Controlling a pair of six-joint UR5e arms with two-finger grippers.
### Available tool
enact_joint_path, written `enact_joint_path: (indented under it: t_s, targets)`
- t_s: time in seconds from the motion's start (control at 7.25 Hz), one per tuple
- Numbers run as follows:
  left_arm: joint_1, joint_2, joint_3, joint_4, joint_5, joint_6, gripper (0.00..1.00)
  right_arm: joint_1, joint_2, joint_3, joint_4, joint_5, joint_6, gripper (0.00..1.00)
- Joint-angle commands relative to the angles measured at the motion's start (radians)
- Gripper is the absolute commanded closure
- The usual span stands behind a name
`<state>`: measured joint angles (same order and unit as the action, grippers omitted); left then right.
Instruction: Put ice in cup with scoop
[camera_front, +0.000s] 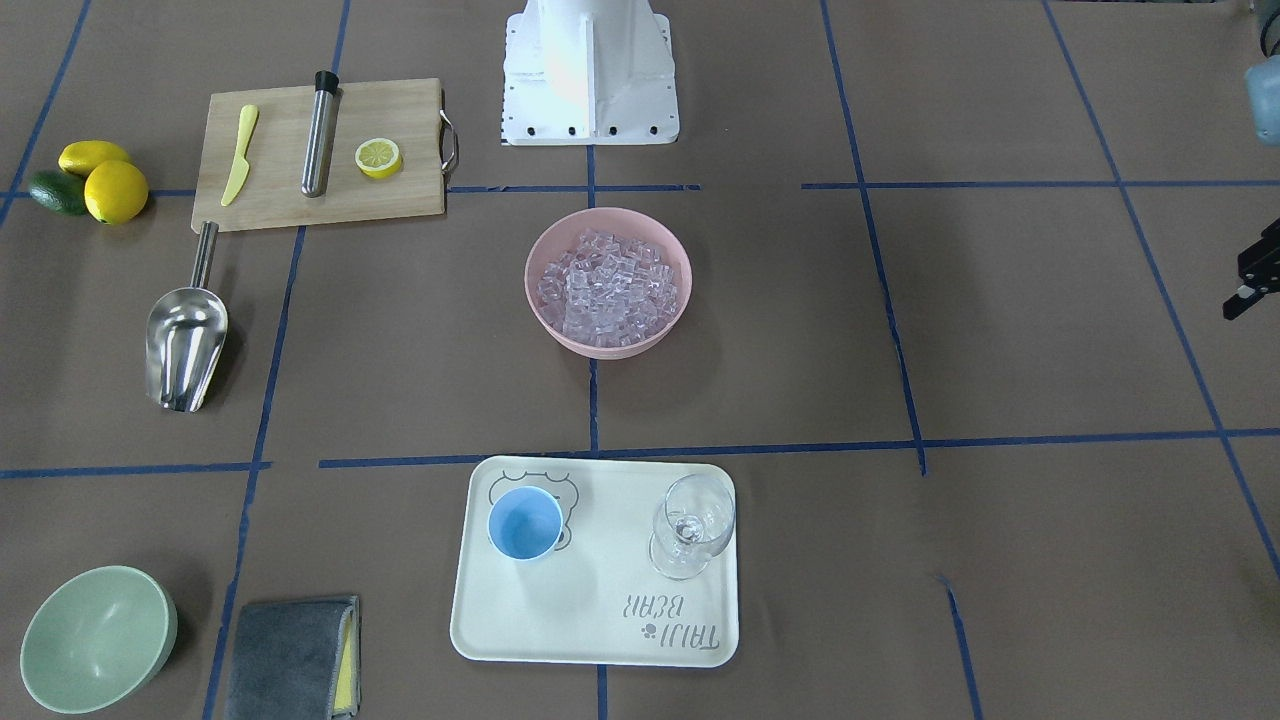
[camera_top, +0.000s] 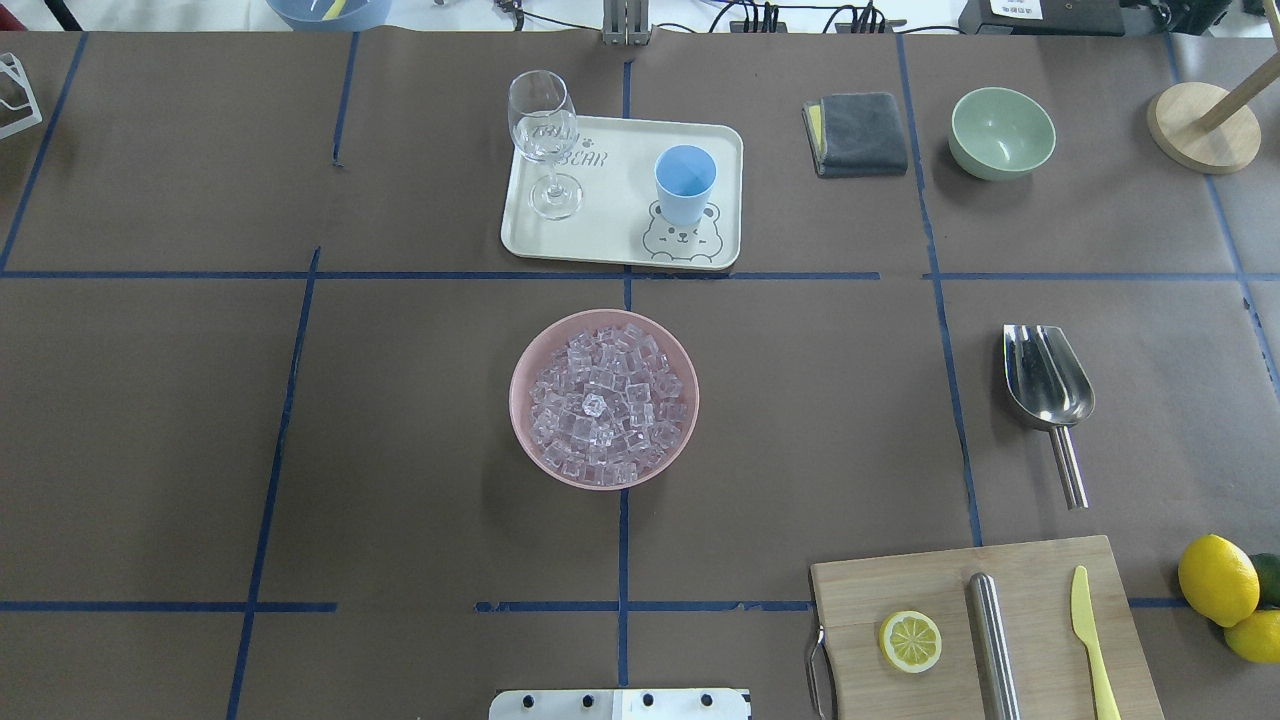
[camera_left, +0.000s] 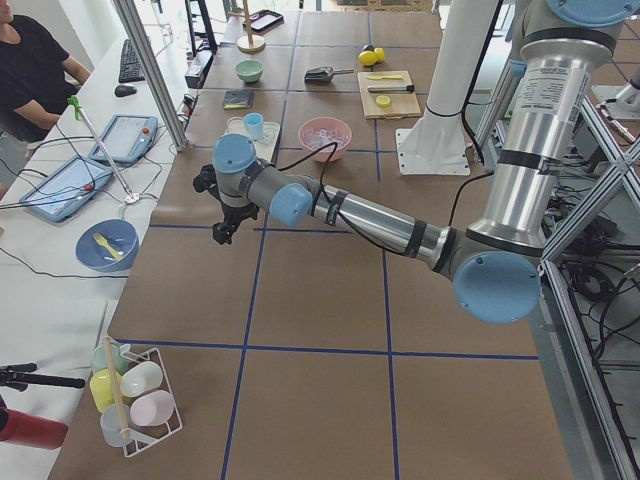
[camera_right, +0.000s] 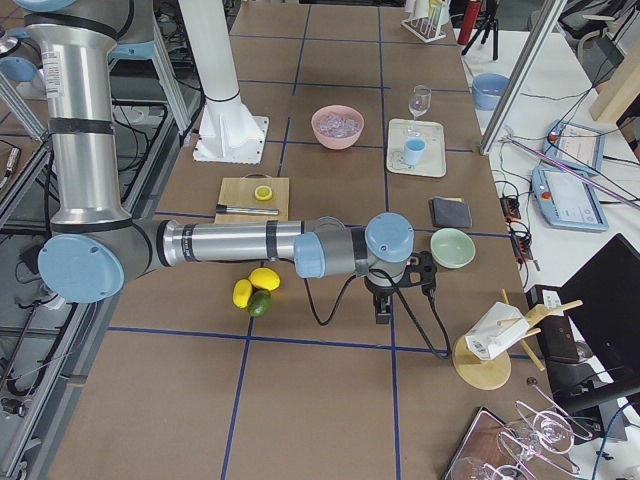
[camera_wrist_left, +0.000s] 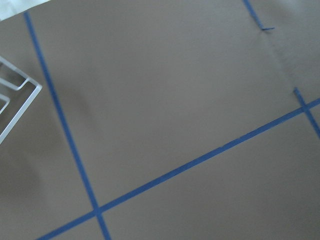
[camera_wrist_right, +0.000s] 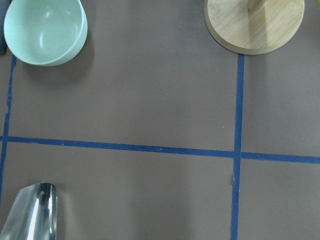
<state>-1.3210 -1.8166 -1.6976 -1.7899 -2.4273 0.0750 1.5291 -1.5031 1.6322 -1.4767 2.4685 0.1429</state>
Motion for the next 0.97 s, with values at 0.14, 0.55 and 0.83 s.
enact_joint_path:
  t_s: [0.14,0.55,0.83]
  targets:
    - [0.204,-0.119,0.001,0.0,0.007,-0.03,0.0,-0.1,-0.017,0.088,0.107,-0.003,0.169,0.0]
    - [0.32,-0.148,0.021,-0.084,0.042,-0.073,0.0,-0.321,-0.028,0.246,0.104,-0.026,0.605,0.0]
    - [0.341,-0.138,0.023,-0.135,0.042,-0.078,0.0,-0.434,-0.089,0.326,0.105,-0.231,0.603,0.0]
